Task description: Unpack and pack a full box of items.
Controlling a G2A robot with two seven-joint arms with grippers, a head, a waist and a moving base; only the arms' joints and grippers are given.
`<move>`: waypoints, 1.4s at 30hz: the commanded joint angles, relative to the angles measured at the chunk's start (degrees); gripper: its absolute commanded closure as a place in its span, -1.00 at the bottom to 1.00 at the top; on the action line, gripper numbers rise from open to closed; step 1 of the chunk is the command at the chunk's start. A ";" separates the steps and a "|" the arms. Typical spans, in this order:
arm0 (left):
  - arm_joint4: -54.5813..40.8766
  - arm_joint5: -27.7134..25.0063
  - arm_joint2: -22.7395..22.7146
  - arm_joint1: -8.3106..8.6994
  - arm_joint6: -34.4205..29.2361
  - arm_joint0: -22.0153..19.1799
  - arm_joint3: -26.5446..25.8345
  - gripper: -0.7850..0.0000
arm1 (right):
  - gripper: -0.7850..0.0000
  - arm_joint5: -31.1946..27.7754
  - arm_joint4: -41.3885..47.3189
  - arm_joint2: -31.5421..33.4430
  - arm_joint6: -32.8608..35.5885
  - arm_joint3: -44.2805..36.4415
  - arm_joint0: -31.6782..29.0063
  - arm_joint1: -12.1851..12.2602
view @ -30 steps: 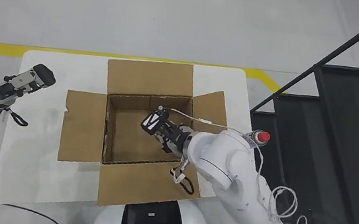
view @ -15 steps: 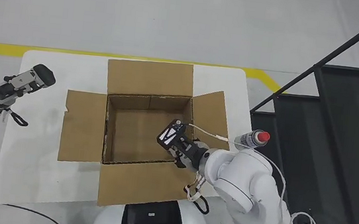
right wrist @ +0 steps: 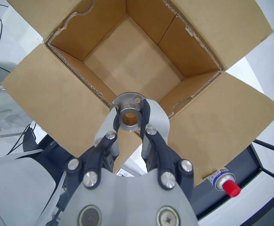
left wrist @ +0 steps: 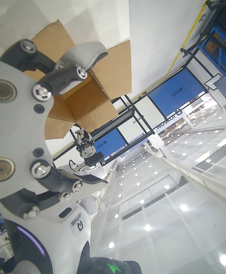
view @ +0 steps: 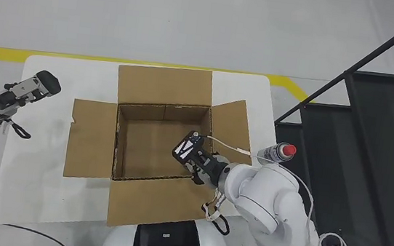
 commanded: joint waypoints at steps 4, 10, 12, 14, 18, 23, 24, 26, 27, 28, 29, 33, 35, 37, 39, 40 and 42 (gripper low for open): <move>0.00 0.00 0.00 0.00 0.00 0.00 0.00 -1.00 | 1.00 0.00 0.00 0.00 0.00 0.00 0.00 0.00; 0.00 0.00 0.00 0.00 0.00 0.00 0.00 -1.00 | 1.00 -2.83 2.23 2.30 -1.09 -3.16 -2.96 0.83; 0.00 0.00 0.00 0.00 0.00 0.00 0.00 -1.00 | 1.00 -4.66 3.70 3.82 -1.54 -3.16 -3.94 1.21; 0.00 0.00 0.00 0.00 0.00 0.00 0.00 -1.00 | 1.00 -6.43 4.79 5.56 -1.91 -3.16 -5.20 1.64; 0.00 0.00 0.00 0.00 0.00 0.00 0.00 -1.00 | 1.00 -9.09 6.61 10.14 -3.32 -3.16 -8.89 2.53; 0.00 0.00 0.00 0.00 0.00 0.00 0.00 -1.00 | 1.00 -11.68 7.98 17.32 -6.10 -3.16 -14.35 3.63; 0.00 0.00 0.00 0.00 0.00 0.00 0.00 -1.00 | 1.00 -12.62 8.54 18.56 -6.79 -3.16 -15.29 3.84; 0.00 0.00 0.00 0.00 0.00 0.00 0.00 -1.00 | 1.00 -14.22 9.75 20.69 -8.02 -3.16 -16.96 4.22; 0.00 0.00 0.00 0.00 0.00 0.00 0.00 -1.00 | 1.00 -14.96 10.21 21.51 -8.51 -3.16 -17.66 4.39; 0.00 0.00 0.00 0.00 0.00 0.00 0.00 -1.00 | 1.00 -15.71 10.69 22.11 -8.89 -3.16 -18.24 4.56; 0.00 0.00 0.00 0.00 0.00 0.00 0.00 -1.00 | 1.00 -16.40 11.26 22.57 -9.24 -3.16 -18.70 4.72; 0.00 0.00 0.00 0.00 0.00 0.00 0.00 -1.00 | 1.00 -18.39 12.61 23.67 -10.42 -3.16 -20.33 5.56; 0.00 0.00 0.00 0.00 0.00 0.00 0.00 -1.00 | 1.00 -18.83 12.36 24.35 -10.85 -3.16 -21.60 6.18; 0.00 0.00 0.00 0.00 0.00 0.00 0.00 -1.00 | 1.00 -19.29 12.28 24.79 -11.32 -3.16 -23.15 6.90; 0.00 0.00 0.00 0.00 0.00 0.00 0.00 -1.00 | 1.00 -19.76 11.94 25.19 -11.78 -3.16 -24.54 7.67; 0.00 0.00 0.00 0.00 0.00 0.00 0.00 -1.00 | 1.00 -19.89 12.06 25.41 -11.92 -3.16 -25.17 8.01; 0.00 0.00 0.00 0.00 0.00 0.00 0.00 -1.00 | 1.00 -19.91 11.36 25.59 -11.93 -3.16 -26.42 8.71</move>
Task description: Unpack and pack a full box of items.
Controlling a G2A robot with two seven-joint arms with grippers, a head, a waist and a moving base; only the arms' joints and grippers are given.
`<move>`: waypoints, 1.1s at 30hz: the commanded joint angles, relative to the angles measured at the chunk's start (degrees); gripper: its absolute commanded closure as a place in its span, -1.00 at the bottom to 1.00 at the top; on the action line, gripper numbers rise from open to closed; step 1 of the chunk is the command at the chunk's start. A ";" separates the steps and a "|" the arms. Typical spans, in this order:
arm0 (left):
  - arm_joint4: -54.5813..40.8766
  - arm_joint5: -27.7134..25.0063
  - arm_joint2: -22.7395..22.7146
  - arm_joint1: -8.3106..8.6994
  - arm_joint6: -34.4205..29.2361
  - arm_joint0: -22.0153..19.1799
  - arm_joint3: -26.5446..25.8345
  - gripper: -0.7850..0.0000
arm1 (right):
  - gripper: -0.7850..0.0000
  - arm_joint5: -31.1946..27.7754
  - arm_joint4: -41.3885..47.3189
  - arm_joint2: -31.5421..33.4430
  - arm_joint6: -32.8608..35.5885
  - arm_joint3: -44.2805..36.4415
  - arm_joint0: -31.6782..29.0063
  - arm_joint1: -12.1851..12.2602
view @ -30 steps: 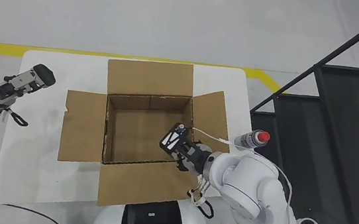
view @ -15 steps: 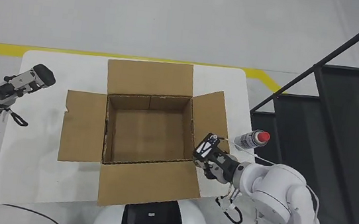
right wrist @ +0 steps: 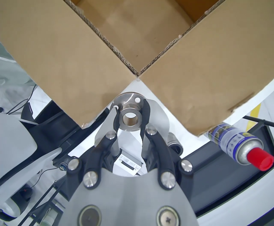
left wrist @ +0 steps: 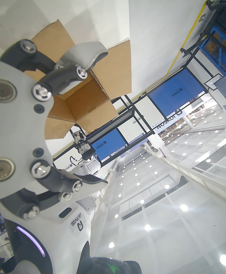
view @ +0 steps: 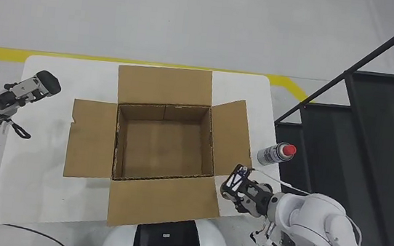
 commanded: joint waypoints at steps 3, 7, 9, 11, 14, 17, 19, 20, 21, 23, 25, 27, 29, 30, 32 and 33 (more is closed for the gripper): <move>0.00 0.00 0.00 0.00 0.00 0.00 0.00 -1.00 | 1.00 0.49 -1.23 0.56 0.48 0.00 -2.22 1.14; 0.00 0.00 0.00 0.00 0.00 0.00 0.00 -1.00 | 1.00 1.05 -1.31 1.47 0.99 0.00 -3.91 1.70; 0.00 0.00 0.00 0.00 0.00 0.00 0.00 -1.00 | 1.00 1.58 -1.65 2.13 1.16 0.00 -4.74 1.91; 0.00 0.00 0.00 0.00 0.00 0.00 0.00 -1.00 | 1.00 1.85 -2.04 2.44 0.90 0.00 -5.42 2.09; 0.00 0.00 0.00 0.00 0.00 0.00 0.00 -1.00 | 1.00 1.94 -2.85 2.30 0.73 0.10 -6.22 2.36; 0.00 0.00 0.00 0.00 0.00 0.00 0.00 -1.00 | 1.00 1.95 -3.47 1.85 -0.28 1.35 -6.01 2.60; 0.00 0.00 0.00 0.00 0.00 0.00 0.00 -1.00 | 1.00 2.06 -3.79 1.60 -0.72 1.90 -5.75 2.70; 0.00 0.00 0.00 0.00 0.00 0.00 0.00 -1.00 | 1.00 2.06 -3.79 1.60 -0.72 1.90 -5.75 2.70; 0.00 0.00 0.00 0.00 0.00 0.00 0.00 -1.00 | 1.00 2.06 -3.79 1.60 -0.72 1.90 -5.75 2.70; 0.00 0.00 0.00 0.00 0.00 0.00 0.00 -1.00 | 1.00 2.06 -3.79 1.60 -0.72 1.90 -5.75 2.70; 0.00 0.00 0.00 0.00 0.00 0.00 0.00 -1.00 | 1.00 2.06 -3.79 1.60 -0.72 1.90 -5.75 2.70; 0.00 0.00 0.00 0.00 0.00 0.00 0.00 -1.00 | 1.00 2.06 -3.79 1.60 -0.72 1.90 -5.75 2.70; 0.00 0.00 0.00 0.00 0.00 0.00 0.00 -1.00 | 1.00 2.06 -3.79 1.60 -0.72 1.90 -5.75 2.70; 0.00 0.00 0.00 0.00 0.00 0.00 0.00 -1.00 | 1.00 2.06 -3.79 1.60 -0.72 1.90 -5.75 2.70; 0.00 0.00 0.00 0.00 0.00 0.00 0.00 -1.00 | 1.00 2.06 -3.79 1.60 -0.72 1.90 -5.75 2.70; 0.00 0.00 0.00 0.00 0.00 0.00 0.00 -1.00 | 1.00 2.06 -3.79 1.60 -0.72 1.90 -5.75 2.70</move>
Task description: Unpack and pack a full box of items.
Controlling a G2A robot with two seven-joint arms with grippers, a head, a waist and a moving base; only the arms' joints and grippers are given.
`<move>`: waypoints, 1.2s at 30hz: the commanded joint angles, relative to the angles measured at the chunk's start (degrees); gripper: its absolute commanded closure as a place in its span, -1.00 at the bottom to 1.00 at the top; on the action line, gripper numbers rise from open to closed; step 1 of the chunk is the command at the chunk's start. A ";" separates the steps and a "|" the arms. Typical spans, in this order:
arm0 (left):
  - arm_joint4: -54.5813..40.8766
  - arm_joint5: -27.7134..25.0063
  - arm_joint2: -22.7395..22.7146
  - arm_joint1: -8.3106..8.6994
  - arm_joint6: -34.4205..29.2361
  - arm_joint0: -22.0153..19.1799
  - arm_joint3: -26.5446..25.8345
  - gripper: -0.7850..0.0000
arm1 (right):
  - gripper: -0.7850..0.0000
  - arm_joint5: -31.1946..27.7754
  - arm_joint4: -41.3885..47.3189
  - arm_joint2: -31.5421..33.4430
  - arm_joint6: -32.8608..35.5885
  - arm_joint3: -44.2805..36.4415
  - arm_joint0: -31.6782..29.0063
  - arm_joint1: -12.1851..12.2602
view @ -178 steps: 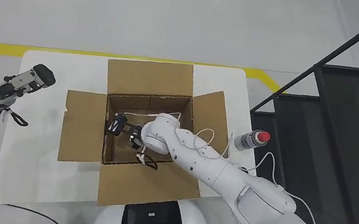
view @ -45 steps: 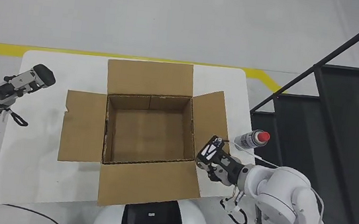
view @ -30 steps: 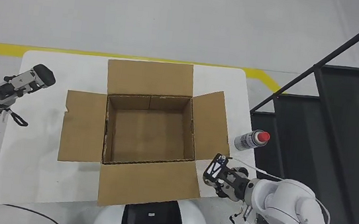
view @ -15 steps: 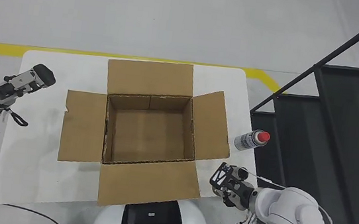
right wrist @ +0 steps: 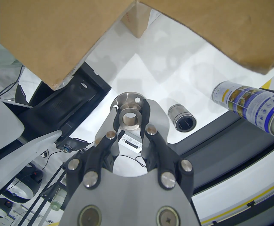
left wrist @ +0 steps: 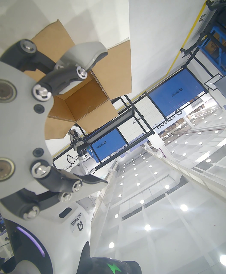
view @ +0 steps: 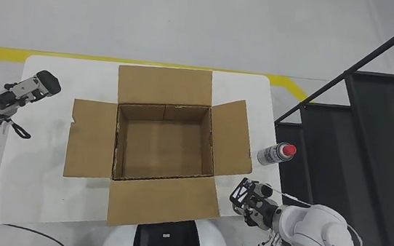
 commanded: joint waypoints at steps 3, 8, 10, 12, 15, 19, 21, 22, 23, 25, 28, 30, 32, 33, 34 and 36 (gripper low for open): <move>0.00 0.00 0.00 0.00 0.00 0.00 0.00 -1.00 | 1.00 0.14 -0.22 -0.17 -1.21 0.54 0.26 0.03; 0.00 0.00 0.00 0.00 0.00 0.00 0.00 -1.00 | 1.00 0.18 -2.54 -1.17 -4.14 4.45 1.86 0.36; 0.00 0.00 0.00 0.00 0.00 0.00 0.00 -1.00 | 1.00 0.59 -2.35 -1.45 -5.56 6.57 2.66 0.44; 0.00 0.00 0.00 0.00 0.00 0.00 0.00 -1.00 | 1.00 1.13 -2.84 -1.80 -6.64 9.52 3.80 0.53; 0.00 0.00 0.00 0.00 0.00 0.00 0.00 -1.00 | 1.00 1.26 -3.21 -2.97 -8.30 13.72 5.61 0.64; 0.00 0.00 0.00 0.00 0.00 0.00 0.00 -1.00 | 1.00 1.78 -2.96 -3.70 -10.34 18.01 7.08 0.79; 0.00 0.00 0.00 0.00 0.00 0.00 0.00 -1.00 | 1.00 1.93 -3.16 -3.97 -11.18 19.69 7.62 0.88; 0.00 0.00 0.00 0.00 0.00 0.00 0.00 -1.00 | 1.00 2.08 -3.40 -4.15 -11.61 20.58 7.94 0.92; 0.00 0.00 0.00 0.00 0.00 0.00 0.00 -1.00 | 1.00 2.39 -3.77 -4.36 -11.96 21.52 8.28 0.96; 0.00 0.00 0.00 0.00 0.00 0.00 0.00 -1.00 | 1.00 2.96 -3.98 -4.83 -12.97 23.31 9.05 0.99; 0.00 0.00 0.00 0.00 0.00 0.00 0.00 -1.00 | 1.00 3.50 -4.01 -5.15 -14.27 25.12 9.66 1.09; 0.00 0.00 0.00 0.00 0.00 0.00 0.00 -1.00 | 1.00 3.47 -4.17 -5.13 -14.96 25.86 9.65 1.21; 0.00 0.00 0.00 0.00 0.00 0.00 0.00 -1.00 | 1.00 3.56 -4.54 -5.13 -15.52 26.56 9.54 1.33; 0.00 0.00 0.00 0.00 0.00 0.00 0.00 -1.00 | 1.00 3.54 -4.76 -5.24 -15.81 26.89 9.56 1.38; 0.00 0.00 0.00 0.00 0.00 0.00 0.00 -1.00 | 1.00 3.63 -4.83 -5.33 -16.11 27.20 9.61 1.42; 0.00 0.00 0.00 0.00 0.00 0.00 0.00 -1.00 | 1.00 3.69 -4.61 -5.58 -16.66 27.66 9.57 1.49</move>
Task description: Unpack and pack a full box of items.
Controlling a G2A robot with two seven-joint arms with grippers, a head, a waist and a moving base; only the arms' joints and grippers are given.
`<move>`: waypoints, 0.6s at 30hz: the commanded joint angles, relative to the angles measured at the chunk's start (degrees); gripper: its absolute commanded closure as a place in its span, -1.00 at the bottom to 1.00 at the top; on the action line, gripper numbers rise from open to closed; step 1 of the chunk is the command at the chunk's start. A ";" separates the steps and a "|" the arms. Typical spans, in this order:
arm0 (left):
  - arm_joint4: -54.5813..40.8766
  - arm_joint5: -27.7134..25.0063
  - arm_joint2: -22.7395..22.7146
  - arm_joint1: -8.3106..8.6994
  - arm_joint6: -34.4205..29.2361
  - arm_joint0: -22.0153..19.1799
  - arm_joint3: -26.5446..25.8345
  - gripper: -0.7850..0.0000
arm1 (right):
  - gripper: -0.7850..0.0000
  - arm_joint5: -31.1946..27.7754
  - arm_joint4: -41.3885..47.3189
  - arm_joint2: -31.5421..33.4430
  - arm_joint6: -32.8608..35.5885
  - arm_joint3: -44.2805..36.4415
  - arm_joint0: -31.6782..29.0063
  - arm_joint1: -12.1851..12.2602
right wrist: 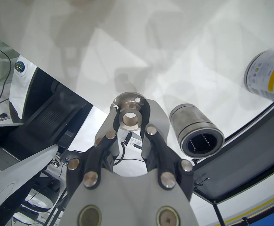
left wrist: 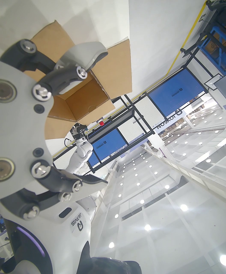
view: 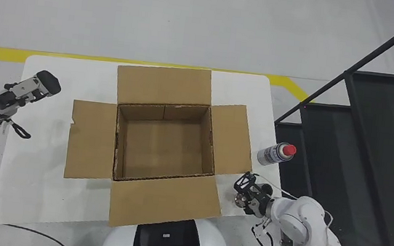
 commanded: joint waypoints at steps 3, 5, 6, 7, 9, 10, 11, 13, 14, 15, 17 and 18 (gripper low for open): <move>0.00 0.00 0.00 0.00 0.00 0.00 0.00 -1.00 | 1.00 -0.58 1.35 0.60 -1.66 0.38 -0.89 0.25; 0.00 0.00 0.00 0.00 0.00 0.00 0.00 -1.00 | 1.00 -0.92 1.70 1.46 -2.28 0.08 -1.81 0.45; 0.00 0.00 0.00 0.00 0.00 0.00 0.00 -1.00 | 1.00 -1.10 1.79 1.80 -2.54 -0.06 -2.21 0.54; 0.00 0.00 0.00 0.00 0.00 0.00 0.00 -1.00 | 1.00 -1.12 1.81 2.04 -2.73 -0.14 -2.52 0.62; 0.00 0.00 0.00 0.00 0.00 0.00 0.00 -1.00 | 1.00 -1.13 1.86 2.33 -3.05 0.00 -2.91 0.76; 0.00 0.00 0.00 0.00 0.00 0.00 0.00 -1.00 | 1.00 -1.11 1.83 2.37 -3.26 0.08 -2.99 0.81; 0.00 0.00 0.00 0.00 0.00 0.00 0.00 -1.00 | 1.00 -1.11 1.79 2.35 -3.43 0.15 -3.03 0.87; 0.00 0.00 0.00 0.00 0.00 0.00 0.00 -1.00 | 1.00 -0.92 1.80 2.17 -3.72 0.34 -2.94 0.95; 0.00 0.00 0.00 0.00 0.00 0.00 0.00 -1.00 | 1.00 -0.75 1.68 1.95 -3.80 0.44 -2.75 0.97; 0.00 0.00 0.00 0.00 0.00 0.00 0.00 -1.00 | 1.00 -0.51 1.58 1.64 -3.87 0.52 -2.46 0.99; 0.00 0.00 0.00 0.00 0.00 0.00 0.00 -1.00 | 1.00 0.17 1.06 0.89 -3.76 0.88 -1.64 1.01; 0.00 0.00 0.00 0.00 0.00 0.00 0.00 -1.00 | 1.00 0.75 1.07 0.56 -3.76 1.24 -1.14 0.99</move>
